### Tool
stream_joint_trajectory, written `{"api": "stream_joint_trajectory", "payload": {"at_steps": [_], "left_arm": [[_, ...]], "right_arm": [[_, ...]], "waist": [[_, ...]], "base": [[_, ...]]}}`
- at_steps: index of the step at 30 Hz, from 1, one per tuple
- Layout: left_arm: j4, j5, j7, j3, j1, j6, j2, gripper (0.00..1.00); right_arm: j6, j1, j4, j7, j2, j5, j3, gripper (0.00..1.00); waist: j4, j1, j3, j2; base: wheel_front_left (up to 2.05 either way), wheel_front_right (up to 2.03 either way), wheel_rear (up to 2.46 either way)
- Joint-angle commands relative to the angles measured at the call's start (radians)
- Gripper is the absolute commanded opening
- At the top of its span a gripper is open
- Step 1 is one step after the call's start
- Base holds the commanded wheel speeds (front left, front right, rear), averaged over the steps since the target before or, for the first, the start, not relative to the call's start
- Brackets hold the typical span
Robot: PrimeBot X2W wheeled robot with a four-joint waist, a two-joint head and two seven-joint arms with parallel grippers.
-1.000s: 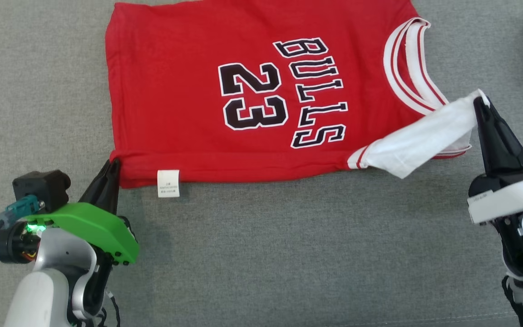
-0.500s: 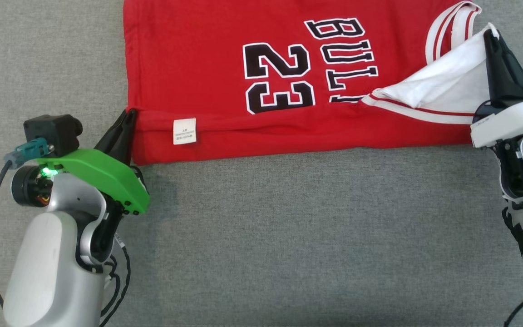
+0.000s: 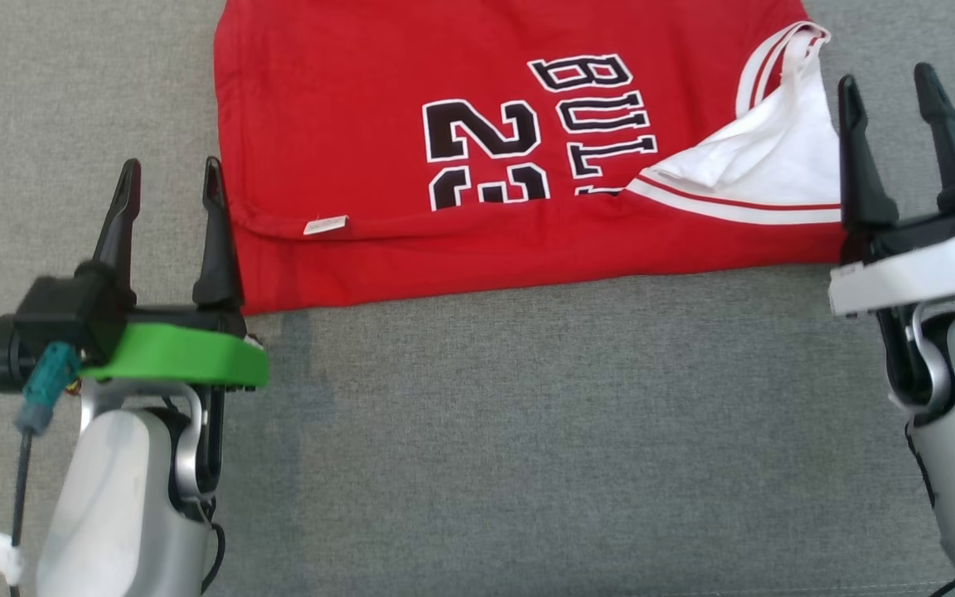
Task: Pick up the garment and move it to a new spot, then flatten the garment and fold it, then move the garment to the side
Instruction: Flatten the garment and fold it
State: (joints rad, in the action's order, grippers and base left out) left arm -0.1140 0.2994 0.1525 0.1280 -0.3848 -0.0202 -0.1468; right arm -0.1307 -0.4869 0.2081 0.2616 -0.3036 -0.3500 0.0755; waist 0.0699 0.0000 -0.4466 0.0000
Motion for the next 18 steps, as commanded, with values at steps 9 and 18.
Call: {"api": "stream_joint_trajectory", "payload": {"at_steps": [9,18], "left_arm": [[-0.009,-0.058,0.109,-0.016,0.149,-0.043,0.012,1.0],[0.002,-0.082,0.113,-0.021,0.255,-0.052,0.027,1.0]], "right_arm": [[0.0,0.251,-0.184,0.003,0.067,0.08,-0.05,1.0],[0.0,0.39,-0.265,-0.024,0.109,0.093,-0.065,1.0]], "waist": [[-0.058,0.0,0.099,0.0],[-0.084,0.0,0.149,0.0]], "base": [[0.0,0.0,0.0],[0.0,0.0,0.0]]}}
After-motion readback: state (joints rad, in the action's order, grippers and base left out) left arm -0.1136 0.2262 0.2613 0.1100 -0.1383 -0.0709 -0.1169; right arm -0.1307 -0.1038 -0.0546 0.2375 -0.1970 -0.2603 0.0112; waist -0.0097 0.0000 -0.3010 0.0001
